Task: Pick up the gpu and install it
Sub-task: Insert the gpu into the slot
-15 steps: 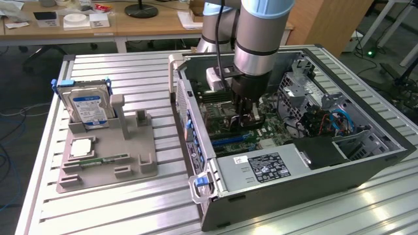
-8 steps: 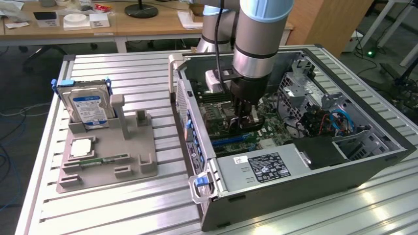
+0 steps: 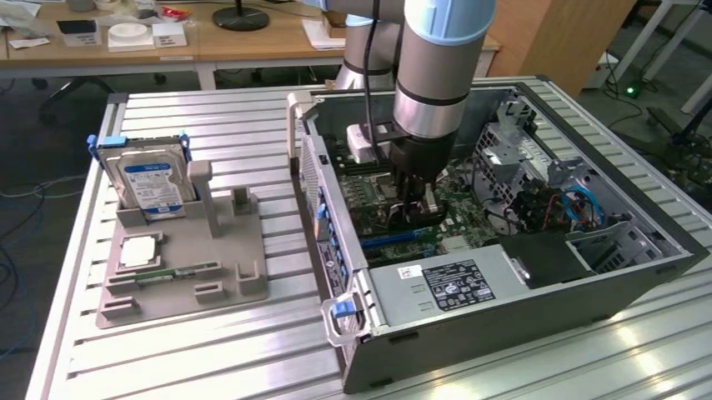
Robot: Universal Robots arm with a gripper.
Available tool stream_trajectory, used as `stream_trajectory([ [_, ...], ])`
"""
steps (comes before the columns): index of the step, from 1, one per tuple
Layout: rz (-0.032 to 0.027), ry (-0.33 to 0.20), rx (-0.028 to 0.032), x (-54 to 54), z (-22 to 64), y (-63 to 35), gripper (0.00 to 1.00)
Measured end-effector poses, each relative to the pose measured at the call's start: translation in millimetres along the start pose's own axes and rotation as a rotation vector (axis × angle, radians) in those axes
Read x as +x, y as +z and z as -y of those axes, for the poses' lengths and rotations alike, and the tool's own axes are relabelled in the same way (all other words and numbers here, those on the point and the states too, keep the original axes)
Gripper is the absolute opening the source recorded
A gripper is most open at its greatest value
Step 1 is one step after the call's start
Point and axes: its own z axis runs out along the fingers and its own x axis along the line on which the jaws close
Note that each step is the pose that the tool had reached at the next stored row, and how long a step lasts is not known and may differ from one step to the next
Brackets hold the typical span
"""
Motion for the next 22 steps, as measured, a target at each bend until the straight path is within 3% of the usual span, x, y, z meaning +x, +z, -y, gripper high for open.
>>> stream_trajectory([
  [22, 0.0001, 0.0, 0.0, 0.2, -6.9, 3.6, 0.27],
])
